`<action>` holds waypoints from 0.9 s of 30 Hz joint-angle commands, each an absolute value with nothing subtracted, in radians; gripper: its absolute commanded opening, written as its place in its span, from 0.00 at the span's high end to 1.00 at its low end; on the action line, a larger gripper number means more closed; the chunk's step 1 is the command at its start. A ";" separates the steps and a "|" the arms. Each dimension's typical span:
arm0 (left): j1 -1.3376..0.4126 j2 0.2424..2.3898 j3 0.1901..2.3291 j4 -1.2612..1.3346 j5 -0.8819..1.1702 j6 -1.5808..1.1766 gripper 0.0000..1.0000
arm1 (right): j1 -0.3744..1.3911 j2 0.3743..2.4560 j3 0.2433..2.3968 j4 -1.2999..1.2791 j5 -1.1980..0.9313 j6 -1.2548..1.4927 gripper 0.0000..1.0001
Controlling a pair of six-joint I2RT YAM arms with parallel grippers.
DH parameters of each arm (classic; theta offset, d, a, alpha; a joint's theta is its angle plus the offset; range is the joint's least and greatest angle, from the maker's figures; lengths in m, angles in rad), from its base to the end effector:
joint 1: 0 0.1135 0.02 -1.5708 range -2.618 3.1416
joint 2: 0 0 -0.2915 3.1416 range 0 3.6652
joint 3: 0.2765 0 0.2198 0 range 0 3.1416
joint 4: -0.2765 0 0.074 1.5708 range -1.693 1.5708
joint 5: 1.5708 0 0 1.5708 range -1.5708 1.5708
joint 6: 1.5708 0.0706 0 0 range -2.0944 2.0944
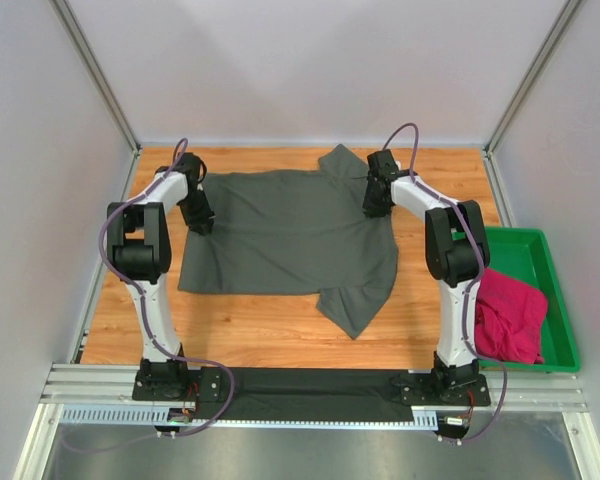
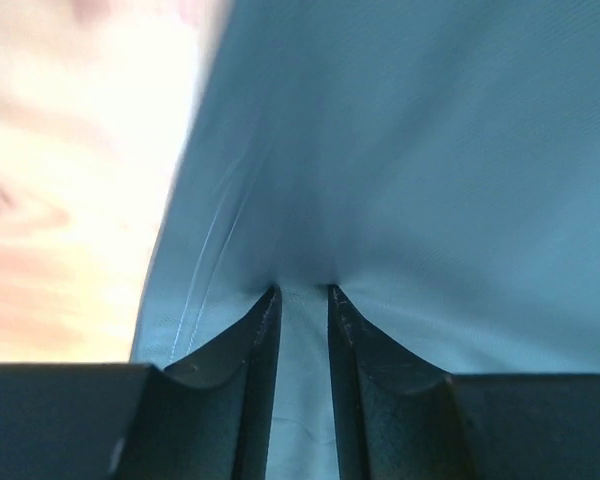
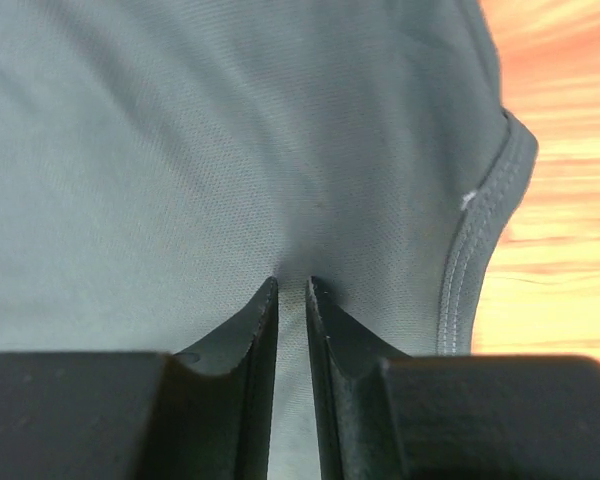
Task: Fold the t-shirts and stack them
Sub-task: Flatten the tshirt out
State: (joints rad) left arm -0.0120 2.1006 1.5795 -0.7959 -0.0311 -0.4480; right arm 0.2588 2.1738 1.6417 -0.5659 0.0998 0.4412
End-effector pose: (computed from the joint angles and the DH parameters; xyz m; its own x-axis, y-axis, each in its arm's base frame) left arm 0.4169 -0.0028 0.1719 -0.8742 -0.4225 -0.2393 -0.4155 0.9059 -0.0816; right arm 0.4500 0.1119 0.1696 -0.8682 0.2097 -0.4497 0.1769 0.9776 0.1142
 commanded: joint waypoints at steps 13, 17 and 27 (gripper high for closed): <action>0.035 1.525 1.260 -0.890 -0.169 -0.488 0.48 | 0.278 1.752 1.489 -0.884 -0.020 0.549 0.34; 0.129 1.359 1.042 -0.809 -0.006 -0.535 0.56 | 0.298 1.432 1.114 -0.802 -0.173 0.719 0.32; 0.285 1.390 0.808 -0.643 0.267 -0.546 0.52 | 0.426 0.999 0.548 -0.608 -0.301 1.021 0.68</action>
